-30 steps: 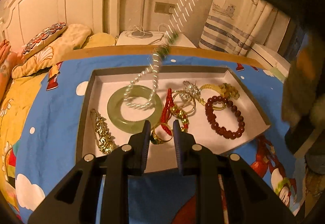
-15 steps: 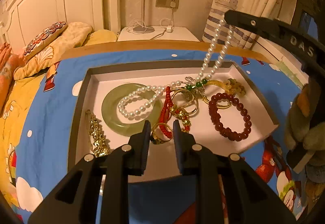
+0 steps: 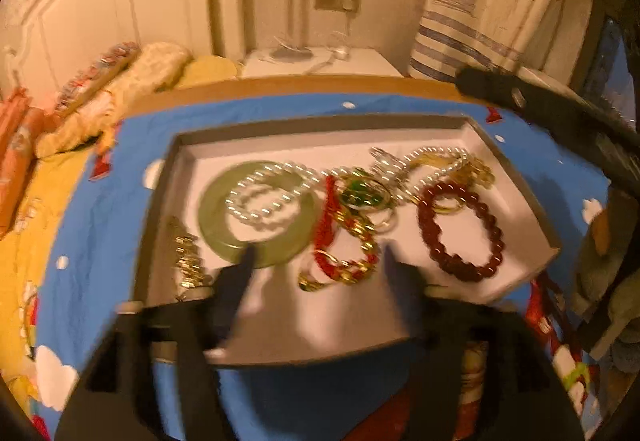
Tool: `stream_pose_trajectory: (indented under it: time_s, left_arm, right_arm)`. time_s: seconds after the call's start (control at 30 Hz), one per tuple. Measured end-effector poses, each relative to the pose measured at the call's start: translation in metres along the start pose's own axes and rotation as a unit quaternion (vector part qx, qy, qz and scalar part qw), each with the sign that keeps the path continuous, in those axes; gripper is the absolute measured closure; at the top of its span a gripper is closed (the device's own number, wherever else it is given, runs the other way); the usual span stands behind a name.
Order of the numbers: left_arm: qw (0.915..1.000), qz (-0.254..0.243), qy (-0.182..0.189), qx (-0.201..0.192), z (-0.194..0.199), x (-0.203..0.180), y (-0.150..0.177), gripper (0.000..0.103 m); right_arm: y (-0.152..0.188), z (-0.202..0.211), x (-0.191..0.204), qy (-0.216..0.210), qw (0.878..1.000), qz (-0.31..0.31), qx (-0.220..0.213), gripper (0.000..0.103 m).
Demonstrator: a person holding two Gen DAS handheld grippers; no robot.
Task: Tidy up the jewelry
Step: 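Move both open tools back toward the pearl earrings on the bedspread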
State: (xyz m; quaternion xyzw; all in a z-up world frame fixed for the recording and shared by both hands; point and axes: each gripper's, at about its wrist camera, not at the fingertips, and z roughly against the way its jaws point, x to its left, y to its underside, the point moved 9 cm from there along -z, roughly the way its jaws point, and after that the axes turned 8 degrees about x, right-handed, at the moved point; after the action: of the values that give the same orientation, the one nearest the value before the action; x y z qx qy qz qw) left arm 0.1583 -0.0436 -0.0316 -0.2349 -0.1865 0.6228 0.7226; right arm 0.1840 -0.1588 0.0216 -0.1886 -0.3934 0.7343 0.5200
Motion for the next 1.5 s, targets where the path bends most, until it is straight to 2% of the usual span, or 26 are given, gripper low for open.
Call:
stream_pose_trajectory:
  time_s: [0.13, 0.3, 0.5, 0.63, 0.83, 1.03, 1.13, 1.2, 1.3, 1.37, 1.5]
  left_arm:
    - [0.9999, 0.011, -0.001, -0.007, 0.006, 0.005, -0.001, 0.020]
    - [0.9991, 0.000, -0.030, -0.029, 0.022, 0.009, 0.001, 0.009]
    - [0.9971, 0.002, -0.057, -0.051, 0.056, 0.029, 0.028, 0.003]
    - [0.9975, 0.034, -0.041, -0.046, 0.073, 0.062, 0.064, 0.003]
    - [0.9957, 0.083, -0.025, -0.034, 0.083, 0.106, 0.111, 0.003]
    - [0.9914, 0.120, 0.027, -0.043, 0.086, 0.121, 0.123, 0.003]
    - [0.9895, 0.136, 0.048, -0.015, 0.075, 0.123, 0.127, 0.003]
    - [0.9884, 0.141, 0.055, -0.003, 0.069, 0.122, 0.128, 0.003]
    - [0.9877, 0.144, 0.062, -0.003, 0.068, 0.121, 0.127, 0.003]
    - [0.9873, 0.145, 0.066, -0.005, 0.068, 0.121, 0.127, 0.003]
    - [0.9861, 0.149, 0.073, -0.007, 0.068, 0.122, 0.126, 0.003]
  right_arm:
    - [0.008, 0.004, -0.002, 0.001, 1.000, 0.004, 0.005, 0.024]
    - [0.023, 0.014, -0.006, -0.002, 1.000, -0.006, 0.016, 0.024]
    - [0.046, 0.043, -0.002, -0.024, 0.999, -0.022, 0.023, 0.021]
    - [0.075, 0.059, 0.008, -0.047, 0.997, -0.032, 0.048, 0.020]
    - [0.127, 0.054, 0.041, -0.072, 0.990, -0.020, 0.123, 0.020]
    - [0.149, 0.050, 0.075, -0.057, 0.986, 0.029, 0.155, 0.020]
    - [0.151, 0.045, 0.091, -0.061, 0.984, 0.043, 0.164, 0.020]
    - [0.152, 0.042, 0.098, -0.053, 0.983, 0.057, 0.165, 0.024]
    - [0.152, 0.035, 0.109, -0.055, 0.981, 0.070, 0.172, 0.036]
    - [0.152, 0.030, 0.114, -0.052, 0.980, 0.080, 0.174, 0.051]
    - [0.153, 0.021, 0.118, -0.045, 0.978, 0.091, 0.182, 0.062]
